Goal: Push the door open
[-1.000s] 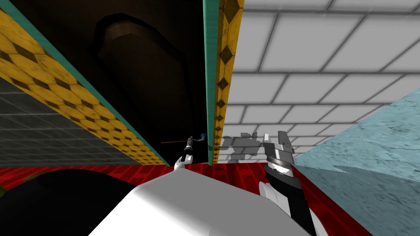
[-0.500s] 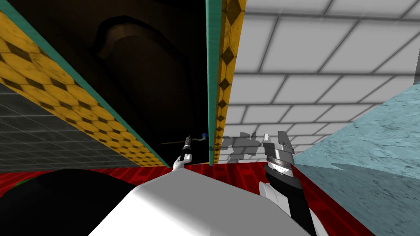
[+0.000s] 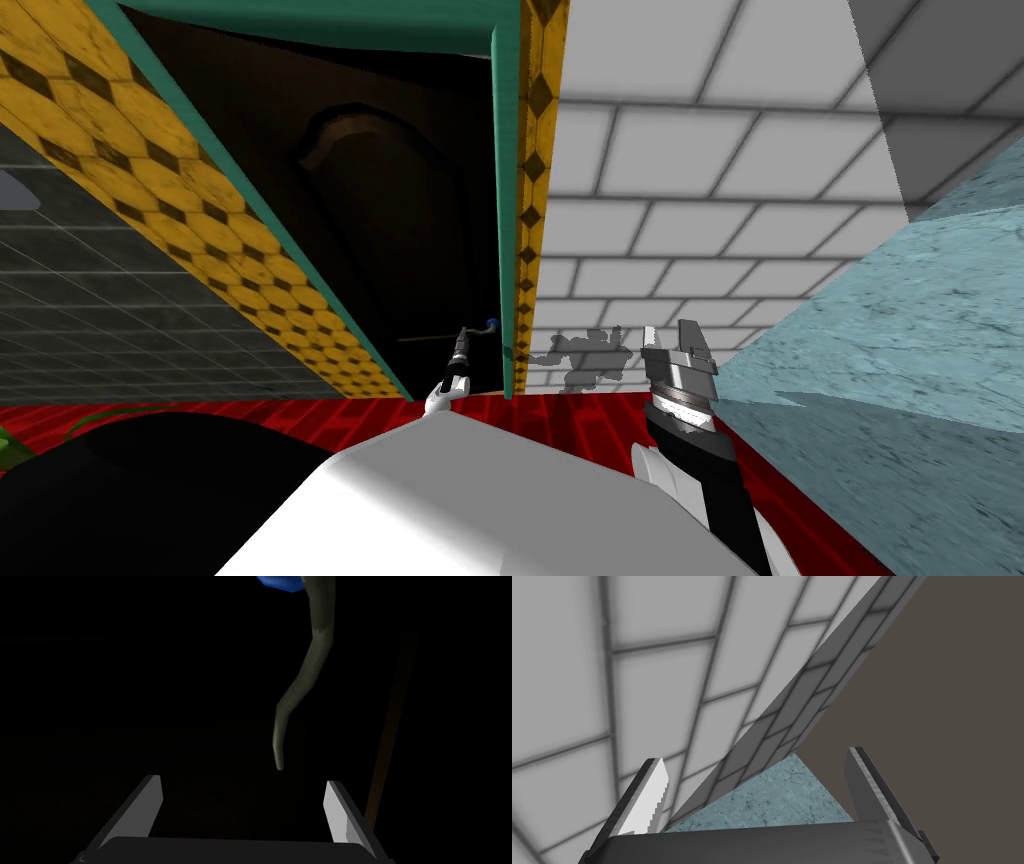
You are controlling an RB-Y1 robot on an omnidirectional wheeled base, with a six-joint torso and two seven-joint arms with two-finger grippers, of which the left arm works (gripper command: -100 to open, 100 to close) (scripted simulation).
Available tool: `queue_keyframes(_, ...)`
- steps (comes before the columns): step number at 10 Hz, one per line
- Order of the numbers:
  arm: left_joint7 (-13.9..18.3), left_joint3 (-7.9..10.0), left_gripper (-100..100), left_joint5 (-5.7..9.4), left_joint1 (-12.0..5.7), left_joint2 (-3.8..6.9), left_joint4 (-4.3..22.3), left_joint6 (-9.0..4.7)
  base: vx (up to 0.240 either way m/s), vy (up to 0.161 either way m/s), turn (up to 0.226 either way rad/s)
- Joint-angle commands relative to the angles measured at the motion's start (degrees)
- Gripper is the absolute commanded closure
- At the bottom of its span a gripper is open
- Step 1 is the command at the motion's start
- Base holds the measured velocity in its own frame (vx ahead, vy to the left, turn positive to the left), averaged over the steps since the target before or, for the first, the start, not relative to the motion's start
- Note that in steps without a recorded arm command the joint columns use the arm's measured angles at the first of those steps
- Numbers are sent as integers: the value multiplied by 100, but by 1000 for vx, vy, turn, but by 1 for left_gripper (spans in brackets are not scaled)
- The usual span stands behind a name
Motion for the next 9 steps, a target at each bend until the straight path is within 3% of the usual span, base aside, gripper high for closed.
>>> queue_keyframes(1, 11, -36, -100, 1, -10, -78, 23, 90, -106, -238, 15)
queue_keyframes(4, 47, -110, -100, 7, -48, -309, 109, 264, -140, -223, 6)
queue_keyframes(6, 27, -95, -100, 2, 43, -203, -6, 239, 22, -62, -8)
queue_keyframes(9, 28, -79, -100, 6, 69, -143, 27, 171, 167, 64, -27)
